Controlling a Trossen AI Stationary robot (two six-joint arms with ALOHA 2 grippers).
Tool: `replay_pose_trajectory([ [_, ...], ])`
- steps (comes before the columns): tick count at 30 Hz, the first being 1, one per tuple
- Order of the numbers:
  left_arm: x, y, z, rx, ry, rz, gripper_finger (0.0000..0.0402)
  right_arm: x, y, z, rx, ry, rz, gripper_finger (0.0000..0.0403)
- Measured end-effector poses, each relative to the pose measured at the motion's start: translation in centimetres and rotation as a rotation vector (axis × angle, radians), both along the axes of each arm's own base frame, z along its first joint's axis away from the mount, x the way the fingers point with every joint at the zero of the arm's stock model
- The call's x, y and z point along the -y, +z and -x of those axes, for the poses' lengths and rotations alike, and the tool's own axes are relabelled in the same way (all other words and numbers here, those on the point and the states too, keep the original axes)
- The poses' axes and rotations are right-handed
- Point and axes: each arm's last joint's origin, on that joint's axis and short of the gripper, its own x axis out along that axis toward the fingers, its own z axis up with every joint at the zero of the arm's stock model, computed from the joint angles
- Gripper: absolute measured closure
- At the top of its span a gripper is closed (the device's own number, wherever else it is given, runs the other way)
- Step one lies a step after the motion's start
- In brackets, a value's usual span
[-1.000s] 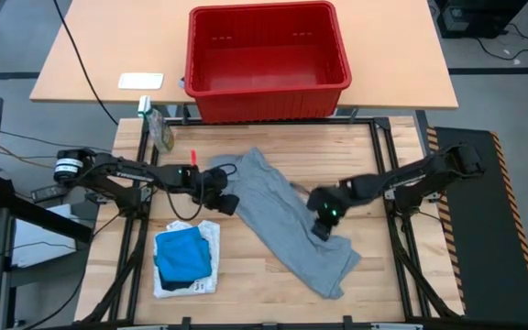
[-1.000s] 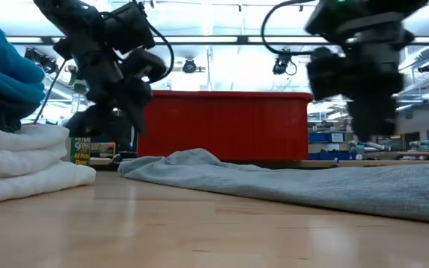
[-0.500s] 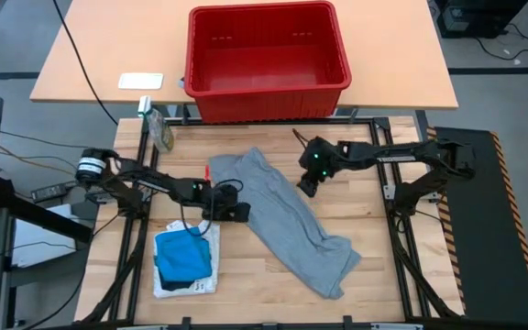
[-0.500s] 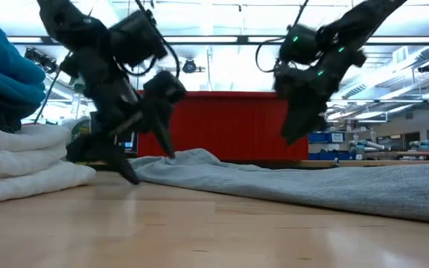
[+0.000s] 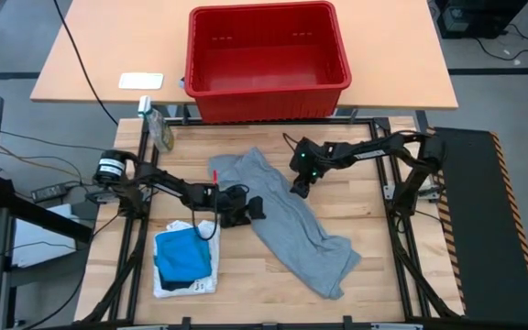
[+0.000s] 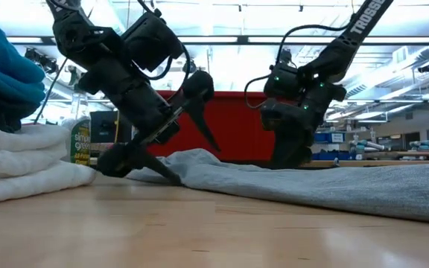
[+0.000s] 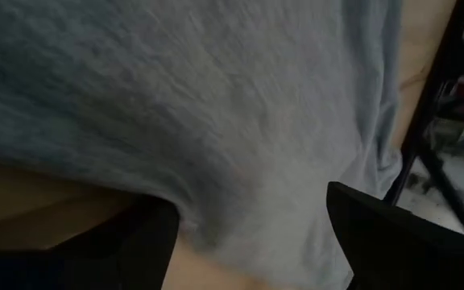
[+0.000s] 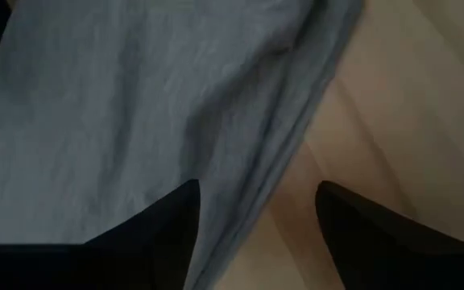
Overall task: Fold laundry
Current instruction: Fold the grey shirt on the table
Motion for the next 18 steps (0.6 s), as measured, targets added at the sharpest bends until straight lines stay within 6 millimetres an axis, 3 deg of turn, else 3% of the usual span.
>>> replay_pose_trajectory([
  [8,-0.2,-0.4,-0.4,0.0,0.024,-0.054,0.0115,-1.7,0.4,-0.9,0.066,0.044,-0.052,0.0182],
  [18,-0.4,-0.7,-0.3,-0.021,-0.002,-0.175,0.0244,-3.4,-1.2,-3.1,0.139,0.004,-0.114,0.0263],
])
